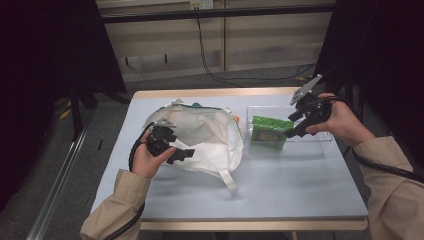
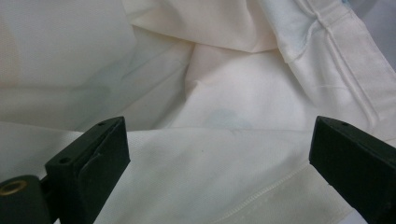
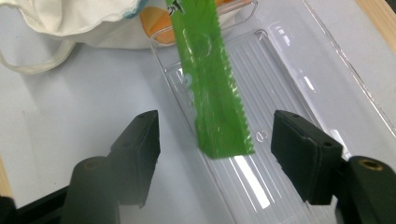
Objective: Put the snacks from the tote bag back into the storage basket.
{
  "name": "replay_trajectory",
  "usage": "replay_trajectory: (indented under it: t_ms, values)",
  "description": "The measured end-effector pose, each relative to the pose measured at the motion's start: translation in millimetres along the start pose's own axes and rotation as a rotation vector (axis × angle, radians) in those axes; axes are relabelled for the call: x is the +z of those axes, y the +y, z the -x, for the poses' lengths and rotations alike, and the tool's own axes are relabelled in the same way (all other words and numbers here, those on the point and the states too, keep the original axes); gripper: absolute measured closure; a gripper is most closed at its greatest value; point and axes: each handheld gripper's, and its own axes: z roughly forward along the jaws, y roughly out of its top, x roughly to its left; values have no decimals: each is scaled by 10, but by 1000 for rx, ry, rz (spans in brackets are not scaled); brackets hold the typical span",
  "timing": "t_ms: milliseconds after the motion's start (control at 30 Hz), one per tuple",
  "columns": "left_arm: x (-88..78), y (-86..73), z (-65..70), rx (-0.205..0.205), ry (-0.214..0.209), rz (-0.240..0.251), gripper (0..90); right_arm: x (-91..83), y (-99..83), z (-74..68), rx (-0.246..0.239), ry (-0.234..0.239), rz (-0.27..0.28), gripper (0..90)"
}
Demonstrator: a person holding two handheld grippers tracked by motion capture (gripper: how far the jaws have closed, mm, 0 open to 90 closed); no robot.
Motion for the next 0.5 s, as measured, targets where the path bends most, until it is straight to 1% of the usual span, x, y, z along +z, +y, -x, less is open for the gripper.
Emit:
replay_trajectory:
  t_ms: [100,133,167,200,233,267,300,367,400,433,500]
  values:
    - [12,-2,12,-9,-6,7,49,-29,-66,-13,9,-10,2,287]
    - [6,2,13,0,-1,-3,48,-42,-86,-17,20,-8,4,272]
    - [4,4,15,-1,0,-2,48,-53,-106,-28,34,-10,8,259]
    - [6,5,15,-3,-6,8,49,-61,-126,-35,37,-13,11,245]
    - [1,8,17,-2,-5,7,49,-76,-142,-54,49,-17,8,241]
    - [-3,10,17,-1,-3,7,49,-80,-159,-62,40,-19,21,234]
    - [-9,13,18,0,0,6,49,-86,-173,-72,41,-18,24,223]
    - [-7,16,22,-1,-7,11,48,-97,-199,-97,48,-25,30,212]
    - [-16,22,23,4,-5,2,49,-104,-213,-111,56,-22,36,201]
    - [-15,24,27,9,-4,6,49,-106,-228,-128,65,-26,49,194]
    - [-11,25,40,3,-8,14,49,-106,-267,-158,70,-25,57,183]
